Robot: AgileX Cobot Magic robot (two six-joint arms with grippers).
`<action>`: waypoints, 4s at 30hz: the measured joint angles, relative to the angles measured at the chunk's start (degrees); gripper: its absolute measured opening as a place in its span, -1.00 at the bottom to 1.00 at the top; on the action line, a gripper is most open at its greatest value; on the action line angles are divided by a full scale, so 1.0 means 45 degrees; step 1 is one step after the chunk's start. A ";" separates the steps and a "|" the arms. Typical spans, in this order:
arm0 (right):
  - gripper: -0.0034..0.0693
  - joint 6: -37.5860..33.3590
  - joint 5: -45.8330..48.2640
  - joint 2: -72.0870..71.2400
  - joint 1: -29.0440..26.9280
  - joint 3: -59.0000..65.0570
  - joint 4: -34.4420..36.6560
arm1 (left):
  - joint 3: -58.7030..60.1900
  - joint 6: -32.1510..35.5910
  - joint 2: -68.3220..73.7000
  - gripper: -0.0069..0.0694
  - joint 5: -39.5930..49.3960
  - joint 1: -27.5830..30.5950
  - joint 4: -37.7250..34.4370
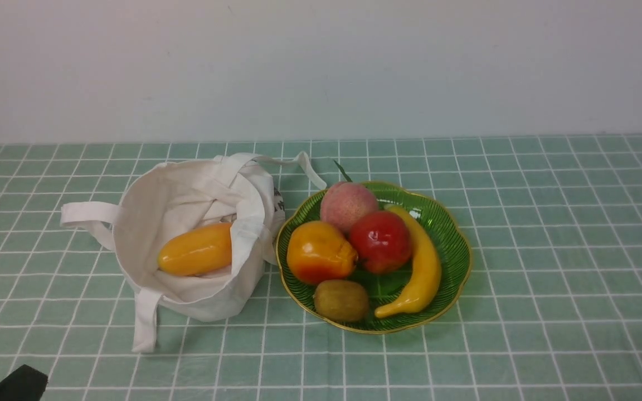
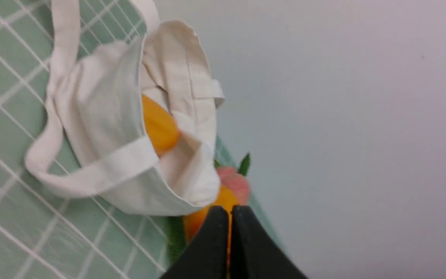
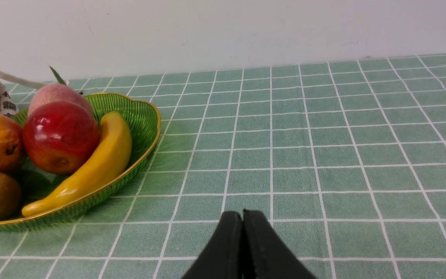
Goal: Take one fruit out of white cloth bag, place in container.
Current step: 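Reach into the cloth bag and grasp the fruit inside with the left gripper, then carry the mango from the white cloth bag to the fruit plate with the left gripper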
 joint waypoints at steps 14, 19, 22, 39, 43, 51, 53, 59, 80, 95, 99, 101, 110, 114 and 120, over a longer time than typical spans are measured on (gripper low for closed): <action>-0.94 0.0000 0.0000 0.0000 0.0000 0.0000 0.0000 | 0.0000 0.0536 0.0000 -0.84 -0.0253 0.0000 -0.0830; -0.94 0.0000 0.0000 0.0000 0.0000 0.0000 0.0000 | -0.0788 0.2072 0.0000 -0.84 0.1015 -0.0024 -0.0586; -0.94 0.0000 0.0000 0.0000 0.0000 0.0000 0.0000 | -0.2697 0.3676 0.0834 -0.84 0.2749 -0.0024 -0.0258; -0.94 0.0000 0.0000 0.0000 0.0000 0.0000 0.0000 | -1.2076 0.8887 1.4370 -0.75 1.0650 -0.0061 0.5037; -0.94 0.0000 0.0000 0.0000 0.0000 0.0000 0.0000 | -1.3160 0.9549 1.6611 -0.58 1.0488 -0.0061 0.4804; -0.94 0.0000 0.0000 0.0000 0.0000 0.0000 0.0000 | -1.5356 0.9912 2.0297 0.07 0.9014 -0.0061 0.5187; -0.94 0.0000 0.0000 0.0000 0.0000 0.0000 0.0000 | -1.5868 1.0108 2.0734 0.24 0.8959 -0.0061 0.5322; -0.94 0.0000 0.0000 0.0000 0.0000 0.0000 0.0000 | -1.7134 1.2582 2.1958 0.72 0.9098 -0.0061 0.4883; -0.94 0.0000 0.0000 0.0000 0.0000 0.0000 0.0000 | -1.7408 1.7252 2.4846 0.71 0.7521 -0.0108 0.4674; -0.94 0.0000 0.0000 0.0000 0.0000 0.0000 0.0000 | -1.7408 1.6922 2.5713 0.41 0.6847 -0.0108 0.4674; -0.94 0.0000 0.0000 0.0000 0.0000 0.0000 0.0000 | -1.7514 1.5987 2.5434 0.41 0.7283 -0.0108 0.4772; -0.94 0.0000 0.0000 0.0000 0.0000 0.0000 0.0000 | -1.7647 1.5664 2.5221 0.41 0.7642 -0.0108 0.4930; -0.94 0.0000 0.0000 0.0000 0.0000 0.0000 0.0000 | -1.8561 1.3382 2.3348 0.41 1.1173 -0.0108 0.6986; -0.94 0.0000 0.0000 0.0000 0.0000 0.0000 0.0000 | -1.8631 1.2852 2.2755 0.41 1.2652 -0.0108 0.7956; -0.94 0.0000 0.0000 0.0000 0.0000 0.0000 0.0000 | -1.8631 1.2687 2.1679 0.41 1.2933 -0.0108 0.8926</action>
